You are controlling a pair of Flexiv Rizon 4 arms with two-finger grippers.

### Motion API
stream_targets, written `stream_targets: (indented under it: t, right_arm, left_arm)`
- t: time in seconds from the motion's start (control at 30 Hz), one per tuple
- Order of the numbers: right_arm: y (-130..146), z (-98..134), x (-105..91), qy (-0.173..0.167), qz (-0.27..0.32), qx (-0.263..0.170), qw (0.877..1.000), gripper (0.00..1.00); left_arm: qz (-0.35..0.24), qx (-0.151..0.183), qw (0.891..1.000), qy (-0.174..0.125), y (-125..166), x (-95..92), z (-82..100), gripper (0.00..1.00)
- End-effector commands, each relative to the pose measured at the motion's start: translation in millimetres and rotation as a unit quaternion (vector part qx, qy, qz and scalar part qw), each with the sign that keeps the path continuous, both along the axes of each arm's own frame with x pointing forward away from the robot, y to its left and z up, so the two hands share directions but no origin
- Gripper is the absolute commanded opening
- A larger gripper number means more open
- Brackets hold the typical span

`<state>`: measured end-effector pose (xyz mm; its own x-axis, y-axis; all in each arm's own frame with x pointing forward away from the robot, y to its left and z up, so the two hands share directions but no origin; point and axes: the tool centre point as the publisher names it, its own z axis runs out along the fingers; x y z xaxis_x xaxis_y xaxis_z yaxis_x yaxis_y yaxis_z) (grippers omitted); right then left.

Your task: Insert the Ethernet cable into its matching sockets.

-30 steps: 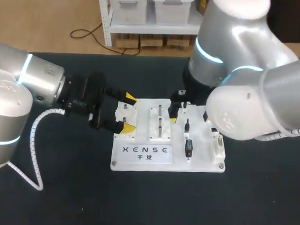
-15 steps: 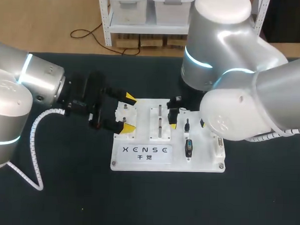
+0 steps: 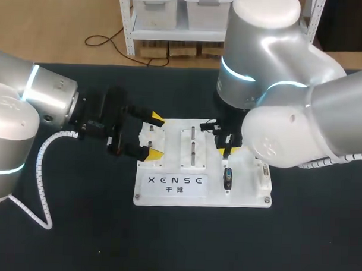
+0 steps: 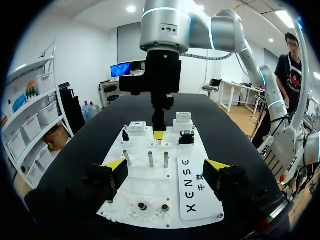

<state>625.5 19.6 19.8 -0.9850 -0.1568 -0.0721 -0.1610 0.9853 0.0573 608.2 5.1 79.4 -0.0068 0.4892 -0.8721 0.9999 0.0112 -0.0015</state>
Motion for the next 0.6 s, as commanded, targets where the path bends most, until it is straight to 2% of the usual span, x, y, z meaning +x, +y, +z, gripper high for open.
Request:
stream_targets:
  t: [0.03, 0.27, 0.6]
  right_arm:
    - [0.2, -0.1, 0.6, 0.002, 0.001, 0.001, 1.0, 0.0]
    - [0.3, 2.9, 1.0, 0.006, 0.004, 0.01, 1.0, 0.0]
    - [-6.5, 27.2, 4.4, 0.008, 0.01, 0.026, 1.0, 0.0]
  left_arm:
    - [0.001, -0.002, 1.0, -0.002, 0.6, -0.9, -1.2, 1.0]
    - [0.001, -0.002, 1.0, -0.002, 0.6, -0.9, -1.2, 1.0]
    - [0.001, -0.002, 1.0, -0.002, 0.6, -0.9, -1.2, 1.0]
